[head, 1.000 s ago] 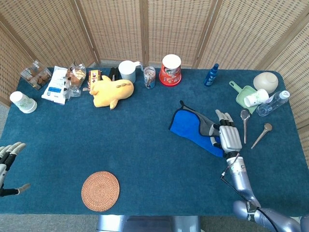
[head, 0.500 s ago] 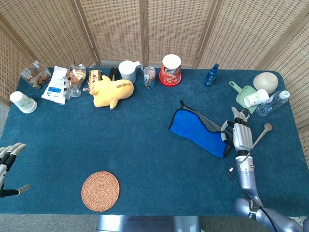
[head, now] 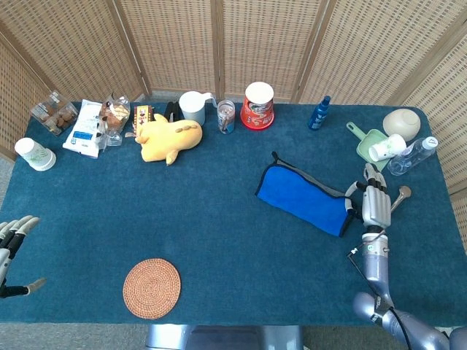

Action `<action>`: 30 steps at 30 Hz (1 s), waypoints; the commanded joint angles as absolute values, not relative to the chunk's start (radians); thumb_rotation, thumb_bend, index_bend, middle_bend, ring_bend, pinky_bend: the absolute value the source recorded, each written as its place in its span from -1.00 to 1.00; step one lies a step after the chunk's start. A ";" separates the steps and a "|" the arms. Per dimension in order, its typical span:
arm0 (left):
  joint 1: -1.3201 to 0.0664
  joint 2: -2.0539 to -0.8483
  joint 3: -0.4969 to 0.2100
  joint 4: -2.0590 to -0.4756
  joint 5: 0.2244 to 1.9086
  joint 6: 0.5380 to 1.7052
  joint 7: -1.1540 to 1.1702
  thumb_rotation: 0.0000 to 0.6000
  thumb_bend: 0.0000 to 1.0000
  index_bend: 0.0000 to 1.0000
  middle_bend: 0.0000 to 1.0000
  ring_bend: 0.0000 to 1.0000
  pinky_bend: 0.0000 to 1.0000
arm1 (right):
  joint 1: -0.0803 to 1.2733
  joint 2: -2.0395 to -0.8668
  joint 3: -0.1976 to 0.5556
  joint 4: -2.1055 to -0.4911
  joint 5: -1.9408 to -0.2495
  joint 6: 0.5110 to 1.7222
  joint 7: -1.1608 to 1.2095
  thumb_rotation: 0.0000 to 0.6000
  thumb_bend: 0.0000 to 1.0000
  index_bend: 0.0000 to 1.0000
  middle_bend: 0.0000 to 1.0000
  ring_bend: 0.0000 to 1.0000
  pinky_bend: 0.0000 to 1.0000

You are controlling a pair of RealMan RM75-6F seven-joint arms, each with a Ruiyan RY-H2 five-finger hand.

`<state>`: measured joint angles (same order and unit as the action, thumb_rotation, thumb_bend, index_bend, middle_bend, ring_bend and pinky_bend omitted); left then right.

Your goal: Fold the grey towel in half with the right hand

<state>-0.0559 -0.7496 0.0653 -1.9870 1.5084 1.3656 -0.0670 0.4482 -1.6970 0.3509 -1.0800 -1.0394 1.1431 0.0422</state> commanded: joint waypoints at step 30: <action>-0.054 -0.750 0.064 -1.990 1.504 1.368 -0.068 1.00 -0.69 -1.00 -1.00 -1.00 -1.00 | 0.512 -1.676 0.330 -1.226 -1.114 1.137 -0.095 1.00 -0.55 0.13 -1.00 -1.00 -0.98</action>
<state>-0.0536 -0.7499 0.0641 -1.9900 1.5040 1.3683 -0.0680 0.4950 -1.6743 0.3239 -1.2201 -1.1223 1.1514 -0.0715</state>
